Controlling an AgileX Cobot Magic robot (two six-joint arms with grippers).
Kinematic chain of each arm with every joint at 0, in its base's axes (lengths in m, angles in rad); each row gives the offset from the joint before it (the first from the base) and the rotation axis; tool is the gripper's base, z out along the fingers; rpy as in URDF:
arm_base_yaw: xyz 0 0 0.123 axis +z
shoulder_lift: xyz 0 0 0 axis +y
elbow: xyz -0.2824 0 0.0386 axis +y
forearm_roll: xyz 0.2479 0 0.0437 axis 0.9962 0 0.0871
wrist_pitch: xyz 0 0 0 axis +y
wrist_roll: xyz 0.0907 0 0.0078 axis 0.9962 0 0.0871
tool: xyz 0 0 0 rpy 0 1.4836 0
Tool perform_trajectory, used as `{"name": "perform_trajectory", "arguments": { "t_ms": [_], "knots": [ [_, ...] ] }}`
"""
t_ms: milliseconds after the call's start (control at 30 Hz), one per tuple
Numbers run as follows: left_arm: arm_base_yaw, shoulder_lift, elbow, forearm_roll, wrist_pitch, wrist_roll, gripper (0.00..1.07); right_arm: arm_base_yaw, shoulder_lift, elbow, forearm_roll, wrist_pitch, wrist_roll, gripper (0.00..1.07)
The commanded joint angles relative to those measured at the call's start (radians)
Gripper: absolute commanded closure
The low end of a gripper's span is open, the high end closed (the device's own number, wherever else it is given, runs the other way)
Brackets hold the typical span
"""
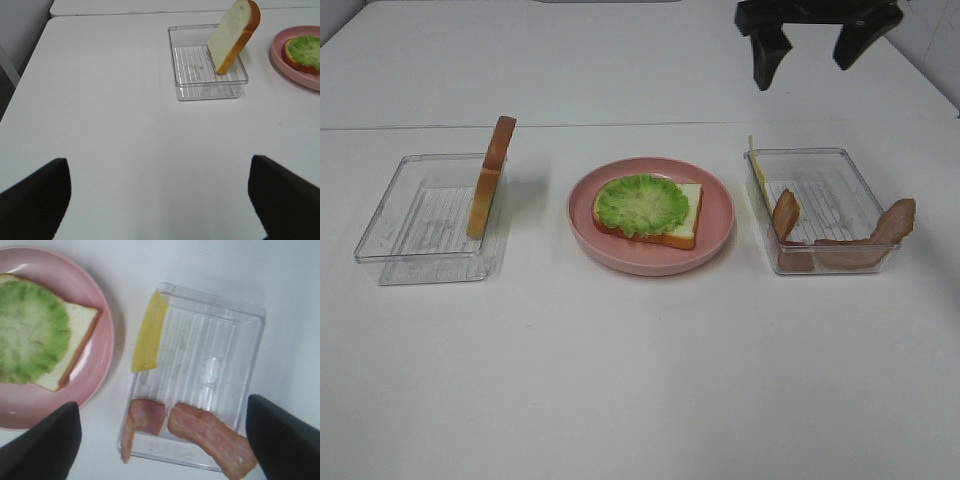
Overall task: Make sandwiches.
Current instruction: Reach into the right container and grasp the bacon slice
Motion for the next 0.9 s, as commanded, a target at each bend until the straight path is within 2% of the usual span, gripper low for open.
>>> {"name": "perform_trajectory", "arguments": {
  "t_ms": [33, 67, 133, 267, 333, 433, 500, 533, 600, 633, 667, 700, 733, 800, 867, 900],
  "knots": [
    [0.005, -0.02, 0.002, -0.002, -0.002, 0.001, 0.18, -0.105, -0.009, 0.0, 0.063, 0.089, -0.02, 0.2],
    [0.005, -0.02, 0.002, -0.002, -0.002, 0.001, 0.18, -0.105, -0.009, 0.0, 0.063, 0.089, -0.02, 0.2],
    [0.005, -0.02, 0.002, -0.002, -0.002, 0.001, 0.18, -0.181, -0.009, 0.0, 0.123, 0.116, -0.046, 0.2],
    [0.005, -0.02, 0.002, -0.002, -0.002, 0.001, 0.18, -0.241, -0.018, 0.012, 0.162, 0.118, -0.06, 0.2],
    [0.005, -0.02, 0.002, -0.002, -0.002, 0.001, 0.18, -0.29, -0.047, 0.073, 0.164, 0.114, -0.061, 0.2],
    [0.005, -0.02, 0.002, -0.002, -0.002, 0.001, 0.18, -0.308, -0.056, 0.095, 0.165, 0.107, -0.061, 0.2],
    [0.005, -0.02, 0.002, -0.002, -0.002, 0.001, 0.18, -0.369, -0.119, 0.228, 0.21, 0.04, -0.08, 0.2],
    [0.005, -0.02, 0.002, -0.002, -0.002, 0.001, 0.18, -0.369, -0.119, 0.228, 0.21, 0.04, -0.08, 0.2],
    [0.005, -0.02, 0.002, -0.002, -0.002, 0.001, 0.18, -0.401, -0.166, 0.334, 0.236, -0.017, -0.087, 0.2],
    [0.005, -0.02, 0.002, -0.002, -0.002, 0.001, 0.18, -0.401, -0.166, 0.334, 0.236, -0.017, -0.087, 0.2],
    [0.005, -0.02, 0.002, -0.002, -0.002, 0.001, 0.18, -0.418, -0.198, 0.408, 0.239, -0.046, -0.1, 0.2],
    [0.005, -0.02, 0.002, -0.002, -0.002, 0.001, 0.18, -0.418, -0.198, 0.408, 0.239, -0.046, -0.1, 0.2],
    [0.005, -0.02, 0.002, -0.002, -0.002, 0.001, 0.18, -0.435, -0.223, 0.472, 0.253, -0.082, -0.106, 0.2],
    [0.005, -0.02, 0.002, -0.002, -0.002, 0.001, 0.18, -0.44, -0.233, 0.499, 0.26, -0.098, -0.109, 0.2],
    [0.005, -0.02, 0.002, -0.002, -0.002, 0.001, 0.18, -0.448, -0.246, 0.589, 0.263, -0.15, -0.125, 0.2],
    [0.005, -0.02, 0.002, -0.002, -0.002, 0.001, 0.18, -0.448, -0.246, 0.589, 0.263, -0.15, -0.125, 0.2]
  ]
}}
